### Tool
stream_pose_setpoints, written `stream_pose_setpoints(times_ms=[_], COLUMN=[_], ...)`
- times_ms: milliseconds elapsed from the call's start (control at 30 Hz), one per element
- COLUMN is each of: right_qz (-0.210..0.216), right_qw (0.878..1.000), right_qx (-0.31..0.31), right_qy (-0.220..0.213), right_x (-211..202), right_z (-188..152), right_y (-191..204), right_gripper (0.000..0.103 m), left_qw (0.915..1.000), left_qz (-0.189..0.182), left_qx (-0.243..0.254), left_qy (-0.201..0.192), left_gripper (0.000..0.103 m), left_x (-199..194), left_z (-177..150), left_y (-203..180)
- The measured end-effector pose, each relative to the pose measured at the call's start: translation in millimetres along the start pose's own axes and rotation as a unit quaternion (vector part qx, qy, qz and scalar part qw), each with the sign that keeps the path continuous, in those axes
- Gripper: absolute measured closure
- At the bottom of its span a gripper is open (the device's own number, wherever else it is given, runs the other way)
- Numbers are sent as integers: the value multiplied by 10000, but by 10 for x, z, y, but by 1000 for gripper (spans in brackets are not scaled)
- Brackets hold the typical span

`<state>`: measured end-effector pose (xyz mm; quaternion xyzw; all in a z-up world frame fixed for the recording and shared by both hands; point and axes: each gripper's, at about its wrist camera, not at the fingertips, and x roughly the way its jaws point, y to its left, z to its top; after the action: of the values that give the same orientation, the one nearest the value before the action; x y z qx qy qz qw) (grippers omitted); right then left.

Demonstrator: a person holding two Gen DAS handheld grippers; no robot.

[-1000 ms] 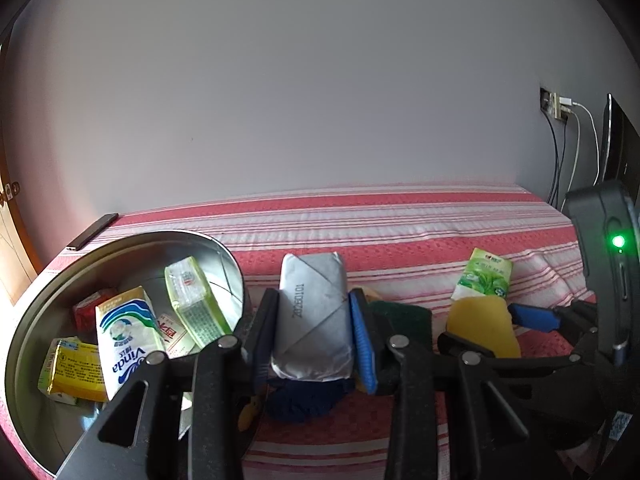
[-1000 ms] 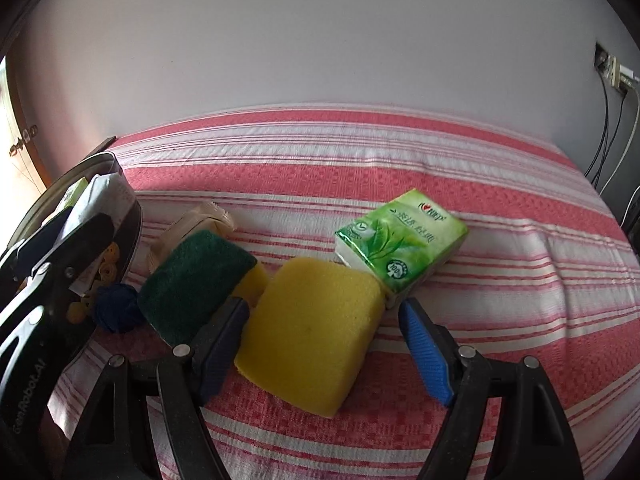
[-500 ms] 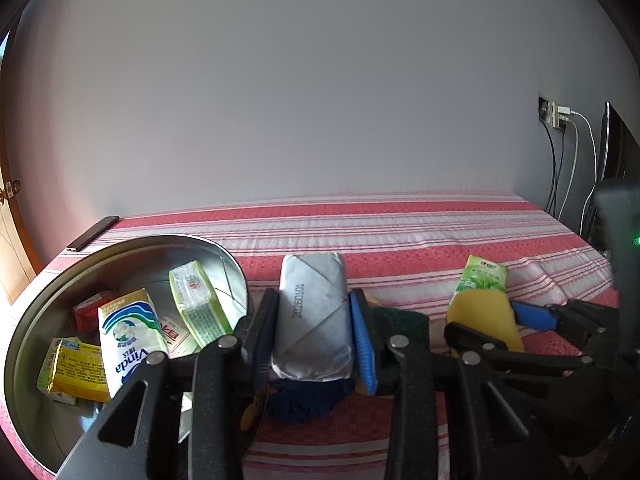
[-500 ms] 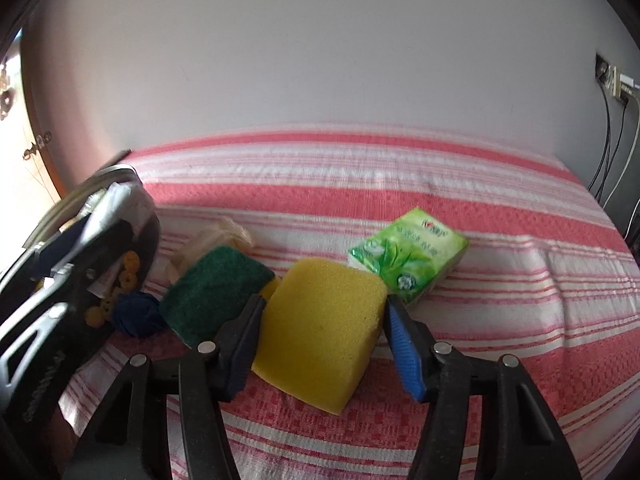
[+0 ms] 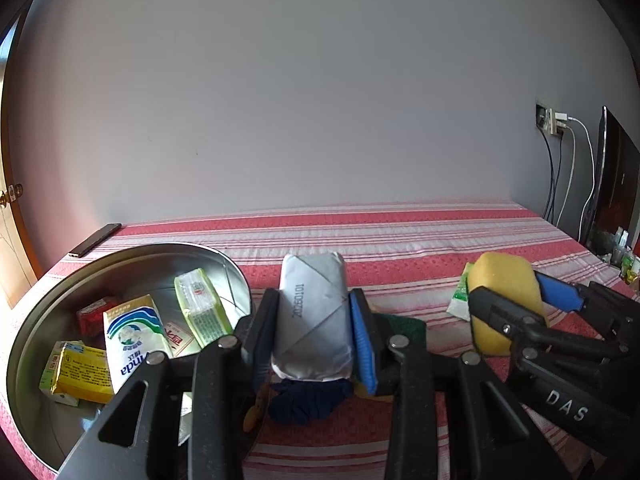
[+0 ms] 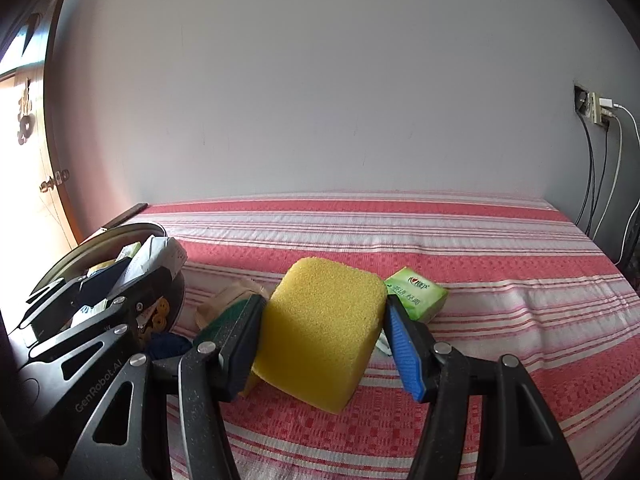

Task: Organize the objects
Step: 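Grasp the paper-wrapped white bar with the left tool while the right tool grasps the yellow sponge, then lift and carry the white bar and yellow sponge over the silver tin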

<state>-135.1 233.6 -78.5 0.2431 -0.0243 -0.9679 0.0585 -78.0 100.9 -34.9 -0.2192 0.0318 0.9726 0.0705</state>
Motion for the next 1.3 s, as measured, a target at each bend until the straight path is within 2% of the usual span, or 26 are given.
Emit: stream_pose_setpoints(times_ms=[733, 1300], right_qz=[-137, -219], right_qw=[9974, 9936], right_qx=[-89, -245], right_qy=[-709, -1083], right_x=[-268, -400], right_z=[-39, -58], right_y=[41, 70], right_gripper=[41, 41], left_qw=[9994, 9984], left_qz=[35, 61], left_qx=[-60, -149], left_qy=[-348, -541], left_gripper=[68, 68], left_x=[-130, -208], left_z=[-2, -13], left_y=[16, 39])
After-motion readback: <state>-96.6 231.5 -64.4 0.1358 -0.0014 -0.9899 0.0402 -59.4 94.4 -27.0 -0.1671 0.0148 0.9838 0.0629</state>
